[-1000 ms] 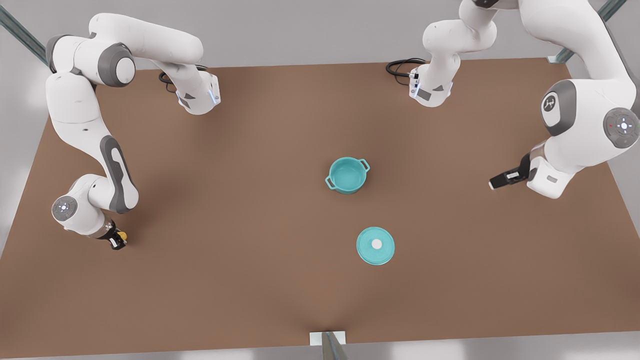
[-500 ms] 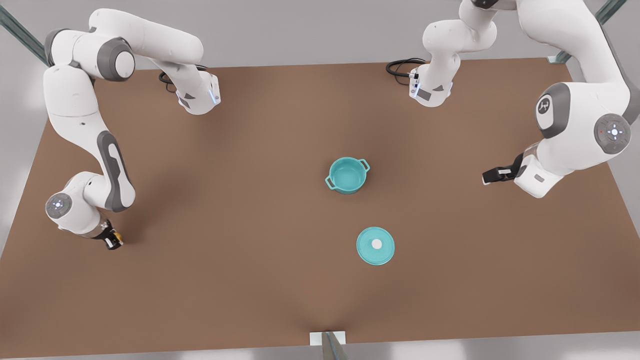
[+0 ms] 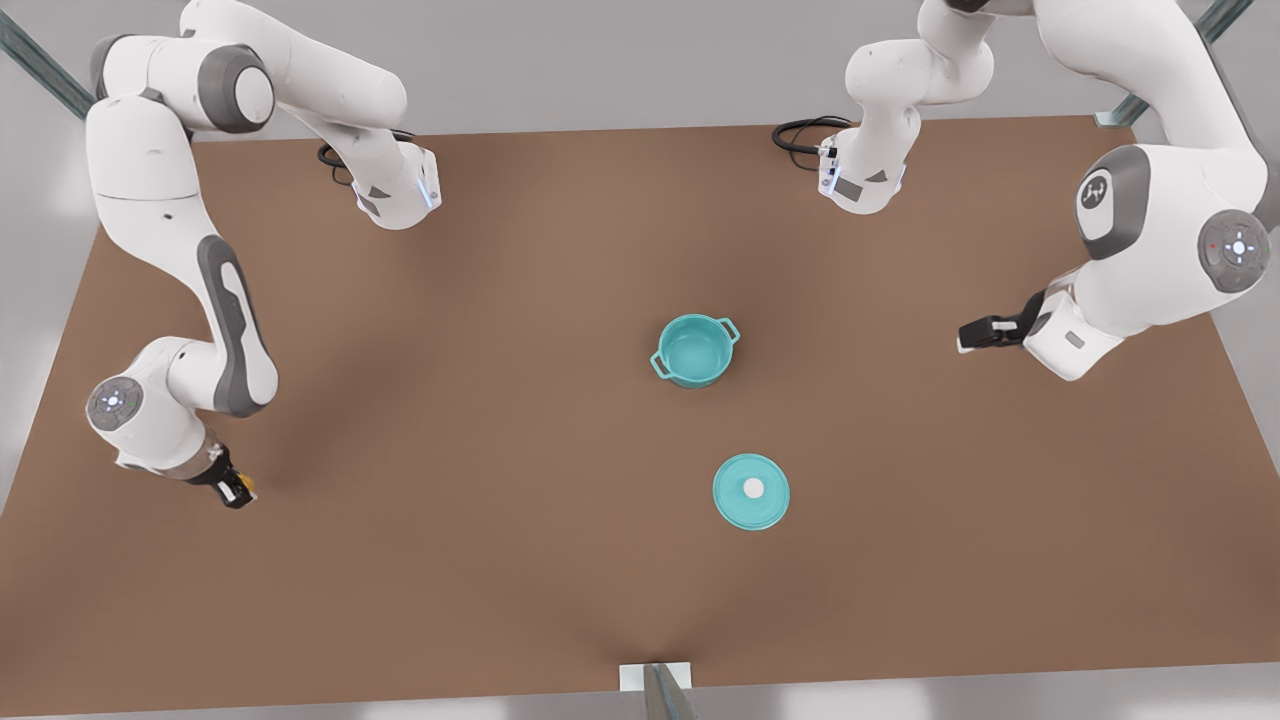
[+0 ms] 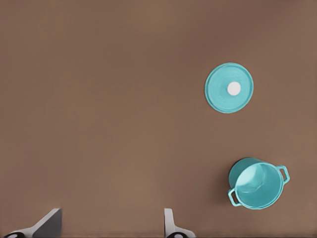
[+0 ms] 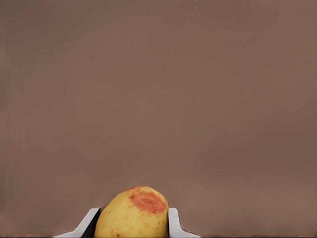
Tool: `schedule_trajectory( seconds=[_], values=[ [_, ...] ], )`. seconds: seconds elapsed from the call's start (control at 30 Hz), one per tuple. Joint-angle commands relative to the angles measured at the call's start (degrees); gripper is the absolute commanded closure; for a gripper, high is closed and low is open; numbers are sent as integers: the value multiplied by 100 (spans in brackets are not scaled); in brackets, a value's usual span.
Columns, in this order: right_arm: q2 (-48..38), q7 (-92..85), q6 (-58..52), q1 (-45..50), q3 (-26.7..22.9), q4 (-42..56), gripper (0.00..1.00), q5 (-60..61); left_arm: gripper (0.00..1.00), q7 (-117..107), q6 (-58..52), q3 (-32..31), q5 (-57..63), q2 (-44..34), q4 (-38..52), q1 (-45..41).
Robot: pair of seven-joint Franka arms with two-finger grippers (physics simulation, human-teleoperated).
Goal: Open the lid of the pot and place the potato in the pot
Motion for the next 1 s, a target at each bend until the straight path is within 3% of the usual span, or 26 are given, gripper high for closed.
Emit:
schedule_trajectory(
  seconds=[0.0,0.1,0.33,0.97],
  values=[
    [-87,304,-307,3,158,-1,54,-56,0,58,-135,-4,6,-2,4,21],
    [-219,400,-465,65,395,-9,54,-56,0,58,-135,4,-3,-2,4,21],
    [-553,558,-1054,1014,404,-71,55,93,0,58,-135,4,-3,-2,4,21],
    [-869,3546,-1731,4125,413,114,55,480,0,58,-126,-4,-21,33,13,21]
  ],
)
